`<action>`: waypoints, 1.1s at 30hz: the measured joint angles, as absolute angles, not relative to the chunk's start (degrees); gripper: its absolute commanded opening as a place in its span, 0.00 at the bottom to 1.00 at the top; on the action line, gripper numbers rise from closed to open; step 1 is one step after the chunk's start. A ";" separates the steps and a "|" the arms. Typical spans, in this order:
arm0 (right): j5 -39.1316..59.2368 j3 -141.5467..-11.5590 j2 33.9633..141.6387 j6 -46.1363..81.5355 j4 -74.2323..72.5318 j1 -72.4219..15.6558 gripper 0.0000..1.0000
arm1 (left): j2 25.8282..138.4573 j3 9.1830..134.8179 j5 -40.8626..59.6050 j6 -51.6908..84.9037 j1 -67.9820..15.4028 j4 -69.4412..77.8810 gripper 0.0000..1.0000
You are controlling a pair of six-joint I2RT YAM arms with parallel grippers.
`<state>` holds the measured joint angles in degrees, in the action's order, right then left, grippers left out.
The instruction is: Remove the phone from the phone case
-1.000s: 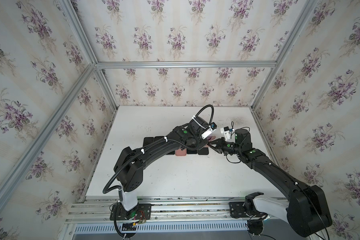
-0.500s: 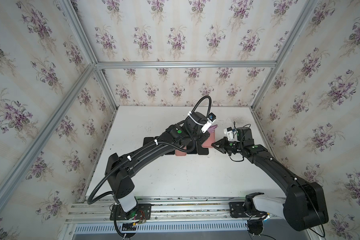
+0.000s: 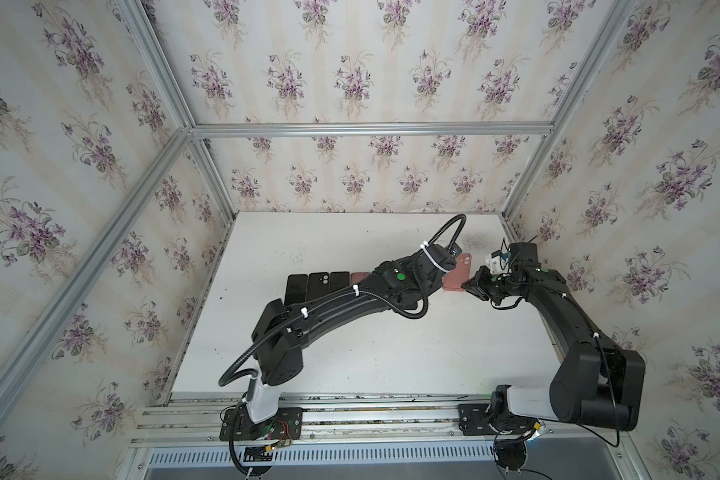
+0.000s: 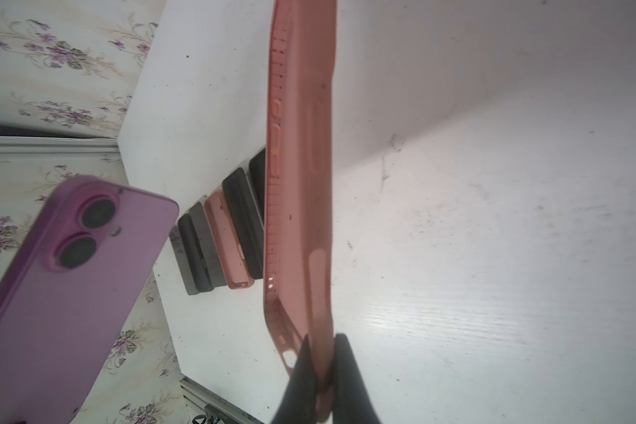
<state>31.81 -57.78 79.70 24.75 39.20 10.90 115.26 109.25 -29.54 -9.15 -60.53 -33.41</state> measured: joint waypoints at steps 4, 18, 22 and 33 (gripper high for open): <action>30.96 -59.96 83.74 21.65 42.33 14.15 0.00 | 124.03 116.92 -34.63 -11.38 -62.33 -36.05 0.06; 29.28 -58.48 87.90 19.00 43.24 14.59 0.00 | 135.44 121.62 -39.33 -14.39 -65.78 -38.61 0.09; 28.99 -56.82 87.77 18.98 43.00 14.61 0.00 | 137.32 121.91 -39.42 -14.22 -66.04 -38.59 0.09; 27.05 -56.31 89.82 16.84 43.24 14.74 0.00 | 141.27 124.29 -39.59 -10.35 -66.70 -37.65 0.20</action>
<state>27.05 -56.31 89.82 16.84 43.24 14.74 141.27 124.29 -39.59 -10.35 -66.70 -37.65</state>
